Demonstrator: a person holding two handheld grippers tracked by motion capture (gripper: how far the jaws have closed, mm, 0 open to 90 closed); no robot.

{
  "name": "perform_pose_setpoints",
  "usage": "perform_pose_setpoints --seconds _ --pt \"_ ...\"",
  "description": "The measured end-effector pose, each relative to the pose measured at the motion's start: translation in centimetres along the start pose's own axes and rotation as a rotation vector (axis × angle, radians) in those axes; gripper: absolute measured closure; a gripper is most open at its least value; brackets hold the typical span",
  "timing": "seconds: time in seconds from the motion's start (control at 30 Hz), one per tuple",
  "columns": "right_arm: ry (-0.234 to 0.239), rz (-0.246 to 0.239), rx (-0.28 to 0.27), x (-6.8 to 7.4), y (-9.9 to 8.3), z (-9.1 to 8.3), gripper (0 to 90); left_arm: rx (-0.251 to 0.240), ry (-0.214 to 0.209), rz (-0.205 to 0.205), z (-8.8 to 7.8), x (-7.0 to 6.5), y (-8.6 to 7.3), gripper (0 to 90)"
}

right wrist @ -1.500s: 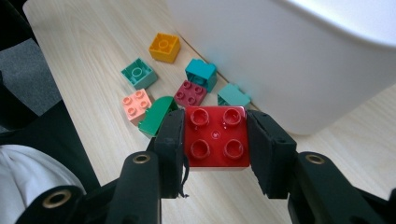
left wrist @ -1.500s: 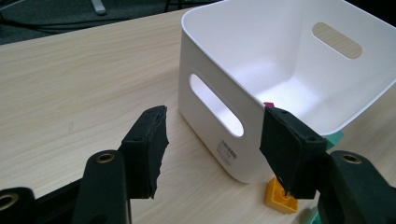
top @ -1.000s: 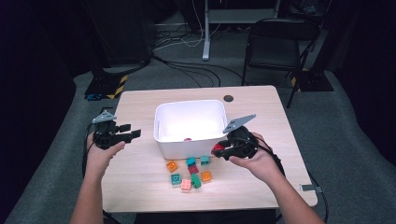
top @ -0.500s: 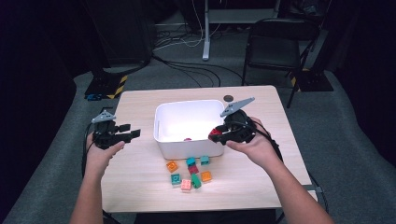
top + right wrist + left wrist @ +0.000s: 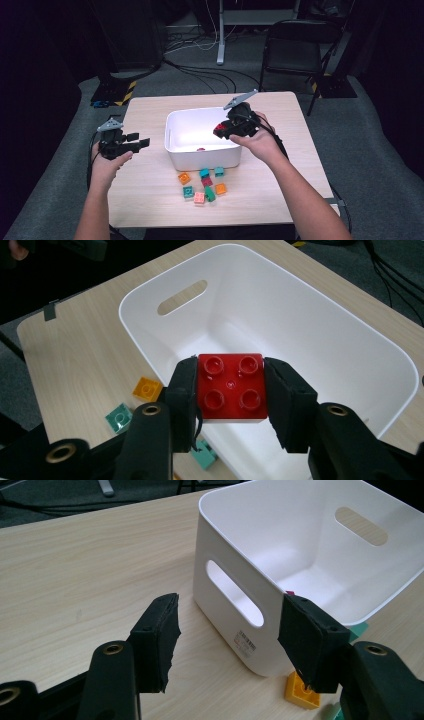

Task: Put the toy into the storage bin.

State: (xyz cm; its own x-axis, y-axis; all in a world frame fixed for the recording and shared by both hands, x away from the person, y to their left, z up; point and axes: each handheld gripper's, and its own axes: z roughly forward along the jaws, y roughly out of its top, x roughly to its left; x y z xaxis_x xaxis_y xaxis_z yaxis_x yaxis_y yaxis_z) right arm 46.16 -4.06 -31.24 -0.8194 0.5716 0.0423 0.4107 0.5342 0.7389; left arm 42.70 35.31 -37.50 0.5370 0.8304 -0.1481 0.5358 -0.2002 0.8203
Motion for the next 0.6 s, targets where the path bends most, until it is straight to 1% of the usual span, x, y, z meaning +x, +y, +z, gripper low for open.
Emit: perform_pose_setpoints --seconds 0.03,0.07,0.13,0.2,0.27,0.33,0.37,0.4,0.47,0.6 --pt "0.000 0.000 0.000 0.0 0.0 0.0 58.4 -0.001 0.001 -0.001 0.0 0.0 0.0 40.9" --pt "-0.002 0.003 0.006 0.0 0.2 0.3 58.4 -0.001 -0.001 0.000 0.0 0.0 0.0 40.9" --pt "-0.012 -0.013 -0.001 -0.2 0.6 0.9 58.4 0.003 -0.004 0.000 0.0 0.0 0.0 40.9" --pt "-0.015 -0.005 0.001 -0.2 1.0 1.5 58.4 -0.001 -0.004 0.000 0.0 0.0 0.0 40.9" --pt "-0.016 -0.015 -0.009 -0.2 1.4 2.1 58.4 -0.005 -0.003 -0.005 0.1 0.0 -0.1 40.9" --pt "-0.022 -0.014 -0.001 -0.2 1.9 2.7 58.4 0.000 -0.006 0.000 0.1 0.0 0.0 41.0" --pt "-0.021 -0.030 -0.003 -0.2 2.2 3.5 58.4 0.000 -0.005 -0.003 0.1 0.0 0.0 41.0" --pt "-0.021 -0.030 -0.003 -0.2 2.2 3.5 58.4 0.001 -0.007 -0.003 0.1 0.0 0.0 41.0" --pt "-0.013 -0.022 0.009 -0.3 2.6 4.3 58.4 0.001 -0.009 0.002 0.1 0.0 0.0 41.0" --pt "0.000 -0.034 0.008 -0.5 3.0 6.0 58.4 -0.002 -0.010 0.000 0.1 0.0 0.0 41.0"
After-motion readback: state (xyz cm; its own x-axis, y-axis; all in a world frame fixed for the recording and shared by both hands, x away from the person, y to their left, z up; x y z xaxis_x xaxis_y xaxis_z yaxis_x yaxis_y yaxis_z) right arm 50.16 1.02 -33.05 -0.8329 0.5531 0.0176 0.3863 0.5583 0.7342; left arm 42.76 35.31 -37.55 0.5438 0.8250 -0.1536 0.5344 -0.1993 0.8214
